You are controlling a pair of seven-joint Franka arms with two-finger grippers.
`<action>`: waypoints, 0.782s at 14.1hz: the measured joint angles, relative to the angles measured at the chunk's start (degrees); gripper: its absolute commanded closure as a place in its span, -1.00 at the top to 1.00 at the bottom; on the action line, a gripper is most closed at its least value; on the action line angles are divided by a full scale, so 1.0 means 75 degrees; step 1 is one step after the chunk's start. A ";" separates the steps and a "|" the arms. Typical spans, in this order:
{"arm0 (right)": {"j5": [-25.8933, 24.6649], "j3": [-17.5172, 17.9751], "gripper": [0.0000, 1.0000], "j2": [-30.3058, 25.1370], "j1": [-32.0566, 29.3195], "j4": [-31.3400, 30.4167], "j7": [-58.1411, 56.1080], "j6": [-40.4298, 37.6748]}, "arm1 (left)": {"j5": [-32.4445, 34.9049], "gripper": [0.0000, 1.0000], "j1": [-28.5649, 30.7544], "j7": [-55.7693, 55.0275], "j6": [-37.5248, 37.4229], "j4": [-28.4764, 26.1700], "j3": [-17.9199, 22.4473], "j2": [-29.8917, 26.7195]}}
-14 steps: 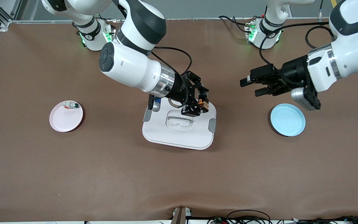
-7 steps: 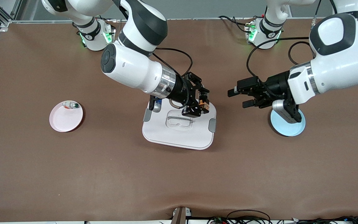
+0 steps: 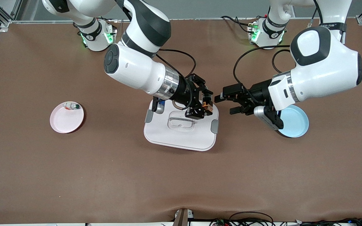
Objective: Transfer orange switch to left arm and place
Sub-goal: 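Hold the switch above the box while the left gripper reaches toward it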
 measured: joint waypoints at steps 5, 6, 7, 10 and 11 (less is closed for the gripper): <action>0.0000 0.0001 -1.00 0.0006 0.0006 0.0022 0.0002 0.0048 | -0.0164 1.00 -0.0172 0.0192 0.0216 0.0003 -0.0004 0.0182; 0.0000 0.0001 -1.00 0.0016 0.0006 0.0026 0.0003 0.0075 | -0.0191 1.00 -0.0234 0.0192 0.0272 0.0003 -0.0005 0.0185; 0.0000 0.0001 -1.00 0.0034 0.0006 0.0041 0.0003 0.0105 | -0.0257 1.00 -0.0295 0.0192 0.0308 0.0003 -0.0006 0.0185; 0.0000 0.0002 -1.00 0.0067 0.0007 0.0122 0.0003 0.0145 | -0.0351 1.00 -0.0373 0.0192 0.0365 0.0004 -0.0006 0.0186; 0.0000 0.0002 -1.00 0.0078 0.0007 0.0140 0.0003 0.0145 | -0.0351 1.00 -0.0371 0.0192 0.0367 0.0004 -0.0006 0.0186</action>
